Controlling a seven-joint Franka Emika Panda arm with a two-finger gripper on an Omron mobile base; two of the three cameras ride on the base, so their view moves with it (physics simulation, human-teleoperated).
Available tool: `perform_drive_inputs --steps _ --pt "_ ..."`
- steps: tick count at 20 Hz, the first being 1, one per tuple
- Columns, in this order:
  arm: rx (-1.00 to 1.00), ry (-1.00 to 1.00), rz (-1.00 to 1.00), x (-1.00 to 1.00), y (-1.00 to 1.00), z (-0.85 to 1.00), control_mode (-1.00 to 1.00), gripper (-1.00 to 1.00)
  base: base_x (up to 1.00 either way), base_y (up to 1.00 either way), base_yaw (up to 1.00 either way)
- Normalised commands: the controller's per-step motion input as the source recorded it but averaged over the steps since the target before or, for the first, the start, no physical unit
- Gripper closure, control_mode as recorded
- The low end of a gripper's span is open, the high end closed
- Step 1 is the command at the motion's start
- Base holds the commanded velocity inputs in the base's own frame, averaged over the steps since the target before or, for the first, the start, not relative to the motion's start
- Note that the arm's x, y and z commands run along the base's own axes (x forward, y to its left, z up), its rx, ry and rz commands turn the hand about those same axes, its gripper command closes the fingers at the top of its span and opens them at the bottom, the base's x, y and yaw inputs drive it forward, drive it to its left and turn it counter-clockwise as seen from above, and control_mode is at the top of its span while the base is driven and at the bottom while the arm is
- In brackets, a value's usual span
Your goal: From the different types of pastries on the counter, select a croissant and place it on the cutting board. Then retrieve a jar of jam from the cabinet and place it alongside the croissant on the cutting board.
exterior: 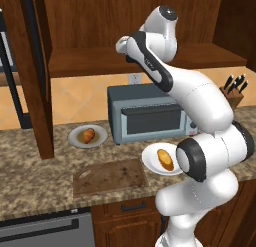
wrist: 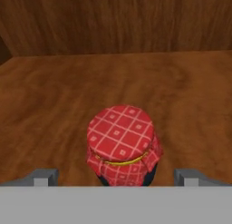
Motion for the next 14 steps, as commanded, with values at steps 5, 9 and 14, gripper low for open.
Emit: perform_drive_inputs --steps 5,9,14 --pt "0.00 0.00 0.00 0.07 0.00 0.00 -1.00 -1.00 0.00 0.00 0.00" --pt "0.00 0.01 0.00 0.11 0.00 0.00 -1.00 -1.00 0.00 0.00 0.00" --pt "0.00 0.00 0.00 0.16 0.01 0.00 -1.00 -1.00 0.00 0.00 0.00"
